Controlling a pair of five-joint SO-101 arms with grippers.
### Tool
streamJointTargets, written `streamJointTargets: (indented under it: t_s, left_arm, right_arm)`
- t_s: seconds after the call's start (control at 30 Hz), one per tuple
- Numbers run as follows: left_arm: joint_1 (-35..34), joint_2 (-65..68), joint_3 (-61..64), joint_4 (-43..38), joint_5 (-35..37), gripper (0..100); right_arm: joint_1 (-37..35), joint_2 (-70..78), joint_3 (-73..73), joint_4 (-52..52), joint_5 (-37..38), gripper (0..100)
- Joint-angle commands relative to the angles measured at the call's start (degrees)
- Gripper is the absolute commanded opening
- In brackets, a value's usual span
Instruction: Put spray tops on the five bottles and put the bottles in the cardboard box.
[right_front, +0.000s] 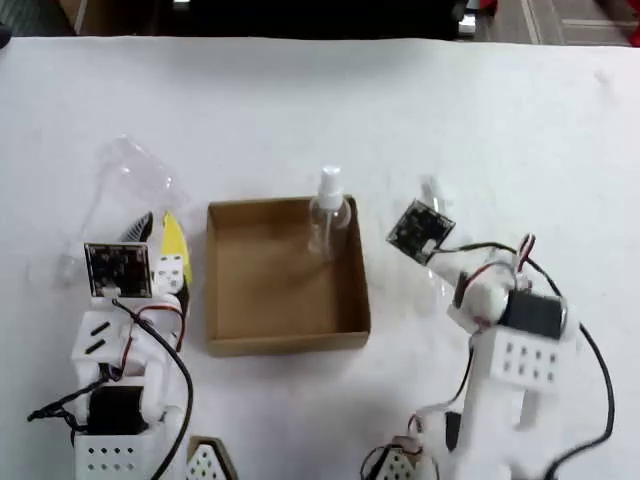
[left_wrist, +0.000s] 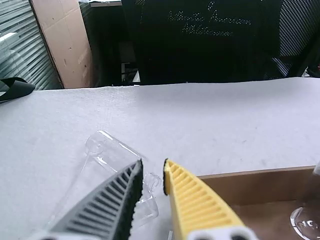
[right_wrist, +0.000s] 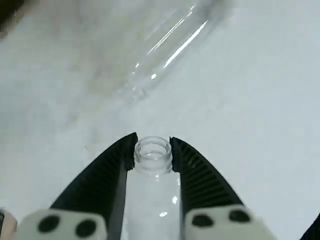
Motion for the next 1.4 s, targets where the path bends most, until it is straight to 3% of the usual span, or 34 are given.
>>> streamJointTargets:
  t_s: [0.0, 0.27, 0.37, 0.7, 0.83, 0.93, 1.13, 1.23, 1.37]
  left_arm:
    - [0.04, -0.57, -0.26, -1.58, -0.53, 7]
    - [-0.04, -0.57, -0.26, -1.58, -0.53, 7]
    - [-0.04, -0.57, -0.35, -1.58, -0.53, 7]
    - [-0.13, -0.57, -0.44, -1.93, -0.53, 7]
    - [-0.66, -0.57, -0.26, -3.16, -0.44, 7]
    - [-2.59, -0.57, -0.35, -3.34, -0.09, 7]
    - [-3.12, -0.57, -0.26, -4.48, -0.09, 7]
    - [-2.95, -0.57, -0.26, -4.48, -0.09, 7]
    - [-2.86, -0.57, -0.26, -4.4, -0.09, 7]
  right_arm:
    - [-8.92, -11.12, -5.54, 1.54, -15.38, 1.7]
    - [-28.35, -19.12, -14.07, -3.12, -48.88, 1.7]
    - [-34.68, -18.68, -13.8, -9.71, -56.35, 1.7]
    - [-47.43, -13.67, 1.41, -37.32, -55.12, 1.7]
    - [-52.62, -11.47, 8.0, -48.84, -59.96, 1.7]
    - [-52.44, -7.96, 14.51, -61.41, -60.48, 1.7]
    - [-45.49, 9.01, 22.07, -88.75, -60.66, 1.7]
    - [-45.05, 19.56, 20.13, -97.01, -60.75, 1.7]
    - [-45.67, 32.57, 12.66, -100.18, -60.48, 1.7]
